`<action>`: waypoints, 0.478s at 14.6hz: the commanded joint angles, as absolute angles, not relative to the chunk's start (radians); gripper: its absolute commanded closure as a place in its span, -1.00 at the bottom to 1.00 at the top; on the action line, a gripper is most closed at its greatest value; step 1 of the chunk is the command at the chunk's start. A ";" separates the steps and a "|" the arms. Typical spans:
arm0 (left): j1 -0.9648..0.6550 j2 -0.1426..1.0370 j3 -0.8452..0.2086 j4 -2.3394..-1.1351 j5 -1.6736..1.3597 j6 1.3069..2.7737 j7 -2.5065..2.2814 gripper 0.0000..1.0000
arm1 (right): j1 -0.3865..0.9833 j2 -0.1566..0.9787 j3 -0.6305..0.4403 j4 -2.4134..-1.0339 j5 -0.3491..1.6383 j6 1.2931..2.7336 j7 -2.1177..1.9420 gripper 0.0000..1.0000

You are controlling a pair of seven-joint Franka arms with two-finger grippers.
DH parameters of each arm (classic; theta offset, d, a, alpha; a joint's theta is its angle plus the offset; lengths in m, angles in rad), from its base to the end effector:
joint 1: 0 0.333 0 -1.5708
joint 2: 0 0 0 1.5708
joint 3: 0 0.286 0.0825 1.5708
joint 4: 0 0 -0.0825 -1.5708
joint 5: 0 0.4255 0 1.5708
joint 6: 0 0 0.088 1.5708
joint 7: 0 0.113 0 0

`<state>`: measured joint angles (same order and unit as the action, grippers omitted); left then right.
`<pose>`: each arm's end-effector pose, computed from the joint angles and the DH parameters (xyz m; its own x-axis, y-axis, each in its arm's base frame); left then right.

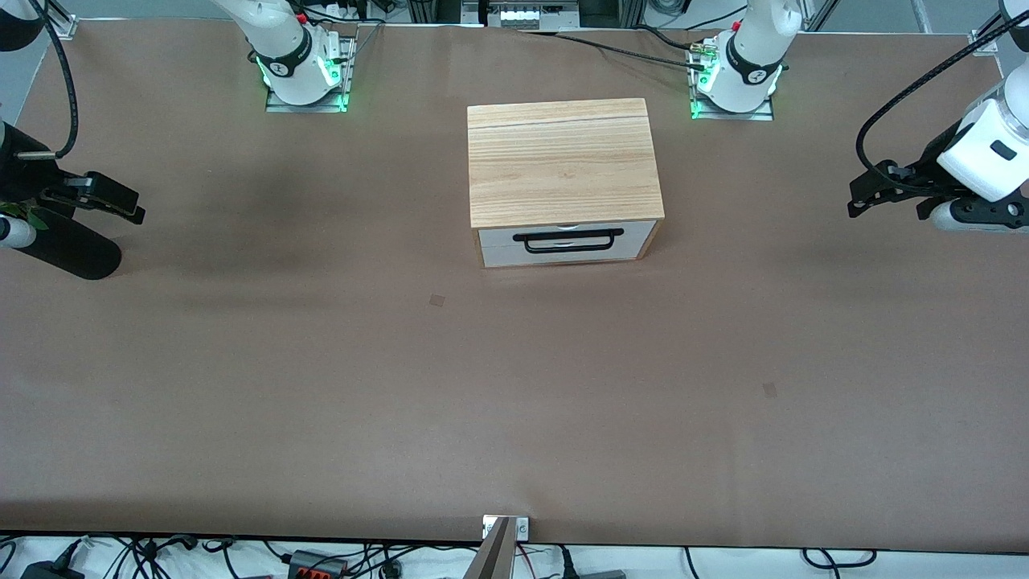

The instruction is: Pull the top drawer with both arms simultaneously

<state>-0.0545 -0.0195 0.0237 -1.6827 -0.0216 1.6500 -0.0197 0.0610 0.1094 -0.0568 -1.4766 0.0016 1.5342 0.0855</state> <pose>0.5944 -0.0205 0.5493 0.9999 -0.0094 -0.0137 -0.0091 -0.9997 0.0217 0.6219 0.0045 0.5670 0.9954 -0.0811 -0.0510 -0.0808 -0.9967 0.0090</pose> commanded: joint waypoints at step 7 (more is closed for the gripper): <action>-0.049 -0.009 0.025 -1.654 -0.026 1.615 -0.009 -1.00 | 0.054 0.106 -0.048 -1.491 0.026 1.546 0.103 -1.00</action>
<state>-0.0535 -0.0193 0.0247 -1.6815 -0.0216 1.6379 -0.0196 0.0610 0.1097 -0.0563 -1.4769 0.0084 1.5343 0.0856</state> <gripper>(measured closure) 0.000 0.000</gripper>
